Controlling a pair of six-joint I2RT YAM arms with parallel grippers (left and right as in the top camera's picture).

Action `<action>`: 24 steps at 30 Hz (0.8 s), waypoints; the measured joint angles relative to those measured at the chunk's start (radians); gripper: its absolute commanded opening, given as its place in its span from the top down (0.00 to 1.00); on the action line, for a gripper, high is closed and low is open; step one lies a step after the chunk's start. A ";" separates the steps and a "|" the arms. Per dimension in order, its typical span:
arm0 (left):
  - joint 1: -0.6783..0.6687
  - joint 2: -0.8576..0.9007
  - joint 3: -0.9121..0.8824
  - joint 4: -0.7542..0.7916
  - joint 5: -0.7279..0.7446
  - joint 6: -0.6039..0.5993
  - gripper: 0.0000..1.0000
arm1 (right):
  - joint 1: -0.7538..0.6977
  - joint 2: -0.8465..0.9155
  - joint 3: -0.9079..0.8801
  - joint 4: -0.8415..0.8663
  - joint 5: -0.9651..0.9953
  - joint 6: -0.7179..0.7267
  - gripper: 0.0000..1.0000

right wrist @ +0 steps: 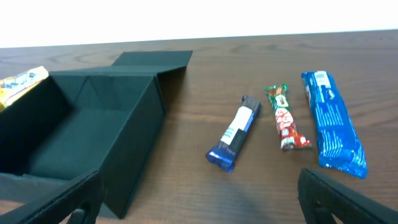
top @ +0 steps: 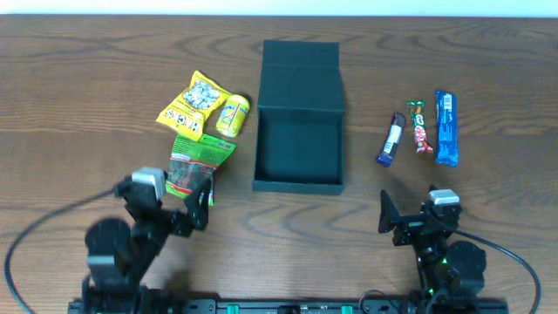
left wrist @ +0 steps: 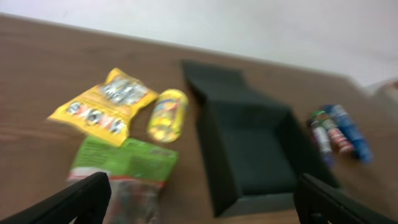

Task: Pack container
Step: 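Grasp the green gummy bag with the left gripper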

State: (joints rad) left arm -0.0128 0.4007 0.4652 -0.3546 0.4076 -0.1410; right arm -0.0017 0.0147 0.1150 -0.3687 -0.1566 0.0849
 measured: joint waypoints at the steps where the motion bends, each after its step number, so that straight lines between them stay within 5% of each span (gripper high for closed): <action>1: 0.000 0.061 0.032 -0.019 -0.017 0.021 0.05 | 0.000 0.000 0.000 0.000 0.001 0.000 0.01; 5: 0.000 0.394 0.181 -0.124 -0.106 0.101 0.05 | 0.000 -0.001 0.000 -0.001 0.000 0.000 0.01; 12: 0.000 0.788 0.237 -0.082 -0.145 0.131 0.05 | 0.000 -0.002 0.000 0.000 0.001 0.000 0.01; 24: -0.018 1.016 0.237 0.005 -0.188 0.195 0.04 | 0.000 -0.002 0.000 0.000 0.001 0.000 0.01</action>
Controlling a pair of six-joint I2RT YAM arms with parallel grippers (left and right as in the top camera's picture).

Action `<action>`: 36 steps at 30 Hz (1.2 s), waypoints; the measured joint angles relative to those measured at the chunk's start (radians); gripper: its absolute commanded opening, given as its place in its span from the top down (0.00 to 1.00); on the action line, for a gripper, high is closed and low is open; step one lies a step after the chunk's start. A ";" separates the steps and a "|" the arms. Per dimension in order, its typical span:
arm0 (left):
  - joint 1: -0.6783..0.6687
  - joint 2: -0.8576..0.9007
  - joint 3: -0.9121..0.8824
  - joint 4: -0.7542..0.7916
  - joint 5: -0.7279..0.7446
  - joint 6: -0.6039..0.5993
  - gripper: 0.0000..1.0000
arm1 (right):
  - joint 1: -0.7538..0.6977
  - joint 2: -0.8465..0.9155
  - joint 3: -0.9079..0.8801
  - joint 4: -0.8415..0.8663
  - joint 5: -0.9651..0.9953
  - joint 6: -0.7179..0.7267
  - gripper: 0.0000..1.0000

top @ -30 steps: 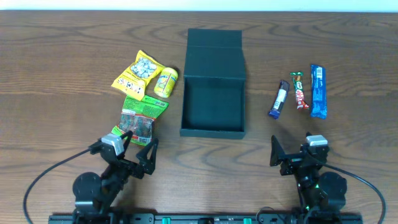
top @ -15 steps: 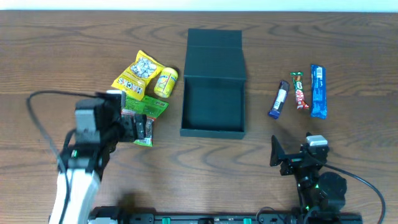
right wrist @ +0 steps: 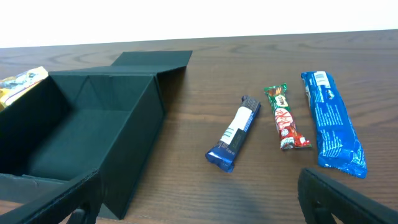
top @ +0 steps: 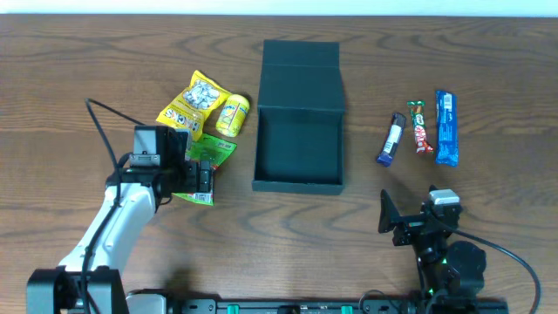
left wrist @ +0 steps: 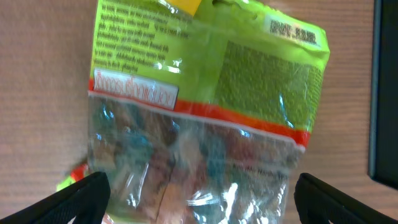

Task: Pack container
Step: 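Grasp the green gummy bag with the left gripper, then carry the green bag into the black box and release it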

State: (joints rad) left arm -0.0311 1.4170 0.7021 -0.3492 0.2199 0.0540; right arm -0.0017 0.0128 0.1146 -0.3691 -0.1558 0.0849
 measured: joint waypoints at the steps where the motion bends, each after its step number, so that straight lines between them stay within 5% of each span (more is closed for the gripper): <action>1: -0.016 0.008 0.000 0.014 -0.020 0.003 0.04 | 0.000 0.000 0.000 0.000 0.000 0.000 0.01; 7: -0.133 0.067 0.001 0.077 -0.158 0.014 0.00 | 0.000 0.000 0.000 0.000 0.000 0.000 0.01; 10: -0.150 0.120 0.001 0.093 -0.195 0.024 0.13 | 0.000 0.000 0.000 0.000 0.000 0.000 0.01; 18: -0.150 0.146 0.013 0.097 -0.243 0.029 0.58 | 0.000 0.000 0.000 0.000 0.000 0.000 0.01; 22: -0.149 0.146 0.019 0.097 -0.258 0.022 0.94 | 0.000 0.000 0.000 0.000 0.000 0.000 0.01; 28: -0.150 0.145 0.030 0.087 -0.260 -0.029 0.94 | 0.000 0.000 0.000 0.000 0.000 0.000 0.01; 36: -0.204 0.027 0.150 -0.183 -0.242 -0.171 0.94 | 0.000 0.000 0.000 0.000 0.000 0.000 0.01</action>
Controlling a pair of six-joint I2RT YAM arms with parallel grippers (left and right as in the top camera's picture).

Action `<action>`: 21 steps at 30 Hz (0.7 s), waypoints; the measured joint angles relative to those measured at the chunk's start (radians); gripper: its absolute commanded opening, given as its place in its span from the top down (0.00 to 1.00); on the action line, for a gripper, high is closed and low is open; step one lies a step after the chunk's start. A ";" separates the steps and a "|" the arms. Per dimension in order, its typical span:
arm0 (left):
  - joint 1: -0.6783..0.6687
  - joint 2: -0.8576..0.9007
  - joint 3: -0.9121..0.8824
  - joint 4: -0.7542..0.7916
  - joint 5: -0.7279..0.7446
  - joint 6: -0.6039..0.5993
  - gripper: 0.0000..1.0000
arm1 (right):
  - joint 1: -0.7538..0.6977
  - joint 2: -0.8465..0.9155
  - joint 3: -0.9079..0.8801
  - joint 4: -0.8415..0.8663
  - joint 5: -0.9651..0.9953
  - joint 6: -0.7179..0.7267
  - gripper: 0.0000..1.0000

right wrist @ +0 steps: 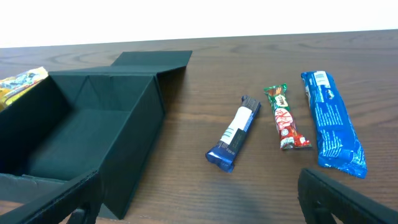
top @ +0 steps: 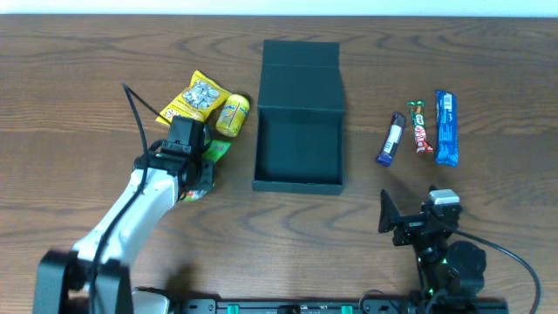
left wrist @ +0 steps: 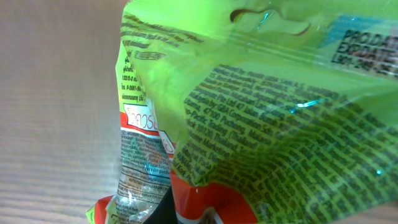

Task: Pack container
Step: 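Carry the green bag into the black box and release it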

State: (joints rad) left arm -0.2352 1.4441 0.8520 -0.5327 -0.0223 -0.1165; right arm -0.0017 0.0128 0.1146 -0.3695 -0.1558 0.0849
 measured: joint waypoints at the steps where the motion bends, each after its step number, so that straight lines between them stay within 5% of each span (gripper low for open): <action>1: -0.027 -0.034 0.033 0.003 0.000 -0.027 0.94 | 0.000 0.000 0.000 0.000 0.000 0.000 0.01; 6: -0.223 -0.118 0.162 0.190 0.002 -0.150 0.94 | 0.000 0.000 0.000 0.000 0.000 0.000 0.01; 11: -0.430 0.002 0.179 0.349 0.010 -0.289 0.94 | 0.000 0.000 0.000 0.000 0.000 0.000 0.01; 21: -0.554 0.282 0.352 0.135 -0.182 -0.485 0.94 | 0.000 0.000 0.000 0.000 0.000 0.000 0.01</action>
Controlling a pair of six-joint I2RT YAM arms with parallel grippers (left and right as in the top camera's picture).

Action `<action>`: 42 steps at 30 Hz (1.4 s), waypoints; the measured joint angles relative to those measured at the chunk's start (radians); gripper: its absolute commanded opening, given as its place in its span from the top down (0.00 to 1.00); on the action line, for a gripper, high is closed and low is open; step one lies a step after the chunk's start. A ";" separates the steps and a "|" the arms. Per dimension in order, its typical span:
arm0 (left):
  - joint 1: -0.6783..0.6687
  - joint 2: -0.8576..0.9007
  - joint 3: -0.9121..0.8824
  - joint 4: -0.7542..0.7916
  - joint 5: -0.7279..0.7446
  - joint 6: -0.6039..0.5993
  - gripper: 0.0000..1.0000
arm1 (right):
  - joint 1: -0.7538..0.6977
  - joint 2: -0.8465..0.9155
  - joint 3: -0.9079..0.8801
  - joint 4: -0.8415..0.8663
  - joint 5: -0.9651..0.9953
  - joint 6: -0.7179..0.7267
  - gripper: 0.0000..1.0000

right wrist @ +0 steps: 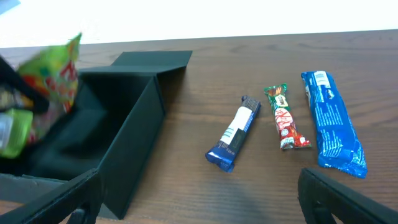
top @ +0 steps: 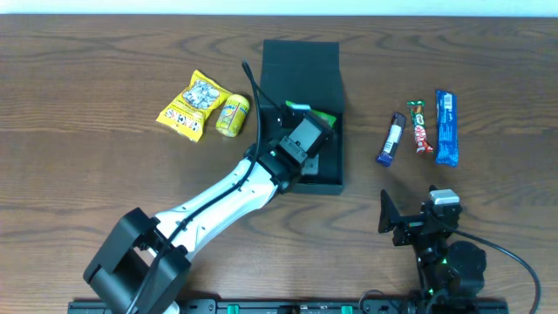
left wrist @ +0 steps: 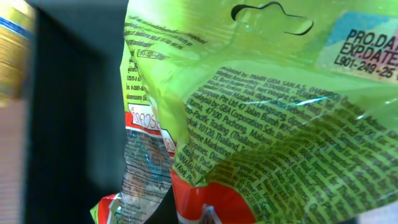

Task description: Pack container

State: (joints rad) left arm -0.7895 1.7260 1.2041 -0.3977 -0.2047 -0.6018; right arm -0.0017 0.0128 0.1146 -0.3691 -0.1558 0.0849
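Observation:
The open black box (top: 296,184) stands mid-table with its lid (top: 301,56) folded back. My left gripper (top: 305,139) hangs over the box's inside, shut on a green and red snack bag (top: 319,116). That bag (left wrist: 261,112) fills the left wrist view, and the gripper (left wrist: 193,214) shows only as a dark bit at the bottom edge. From the right wrist the bag (right wrist: 59,71) shows above the box's (right wrist: 134,143) far left side. My right gripper (right wrist: 199,211) rests open near the table's front edge, nothing between its fingers.
Left of the box lie a yellow snack bag (top: 193,105) and a small yellow packet (top: 233,116). On the right lie a blue-white bar (top: 391,138), a red-green candy (top: 419,126) and a long blue bar (top: 445,127).
My left gripper, which held the green bag on the table left of the box, now holds it over the box's inside. The right arm has not moved.
My left gripper stood open near the front edge, behind the green bag. Then it was open right over the bag. Then it was shut on the bag on the table, and now the bag hangs over the open box. The right gripper stayed parked.

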 measured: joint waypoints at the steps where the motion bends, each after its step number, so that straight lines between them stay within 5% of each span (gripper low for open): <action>1: 0.000 0.000 0.011 -0.006 -0.031 -0.018 0.94 | 0.000 0.000 0.000 0.000 0.000 0.000 0.01; 4: 0.000 0.000 0.014 -0.031 -0.066 -0.040 0.94 | 0.000 0.000 0.000 0.000 0.000 0.000 0.01; 5: 0.000 0.000 0.014 -0.040 -0.074 -0.048 0.87 | 0.000 0.000 0.000 0.000 0.000 0.000 0.01; 6: 0.000 0.000 0.014 -0.045 -0.082 -0.053 0.40 | 0.000 0.000 0.000 0.000 0.000 0.000 0.01; 7: 0.000 0.000 0.014 -0.047 -0.089 -0.053 0.10 | 0.000 0.000 0.000 0.000 0.000 0.000 0.01; 8: 0.000 0.000 0.014 -0.047 -0.092 -0.056 0.02 | 0.000 0.000 0.000 0.000 0.000 0.000 0.01; 16: 0.000 0.000 0.022 0.003 -0.101 -0.041 0.00 | 0.000 0.000 0.000 0.000 0.000 0.000 0.01; 18: 0.000 0.000 0.029 0.018 -0.101 -0.006 0.64 | 0.000 0.000 0.000 0.000 0.000 0.000 0.01; 20: 0.000 0.000 0.029 0.019 -0.102 0.031 0.94 | 0.000 0.000 0.000 0.000 0.000 0.000 0.01; 32: 0.001 0.103 0.031 0.045 -0.039 0.087 0.94 | 0.000 0.000 0.000 0.000 0.000 0.000 0.01; 42: 0.038 -0.121 0.031 -0.021 -0.031 0.087 0.94 | 0.000 0.000 0.000 0.000 0.000 0.000 0.01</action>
State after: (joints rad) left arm -0.7513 1.6051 1.2350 -0.4183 -0.2352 -0.5144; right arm -0.0017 0.0128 0.1146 -0.3691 -0.1558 0.0849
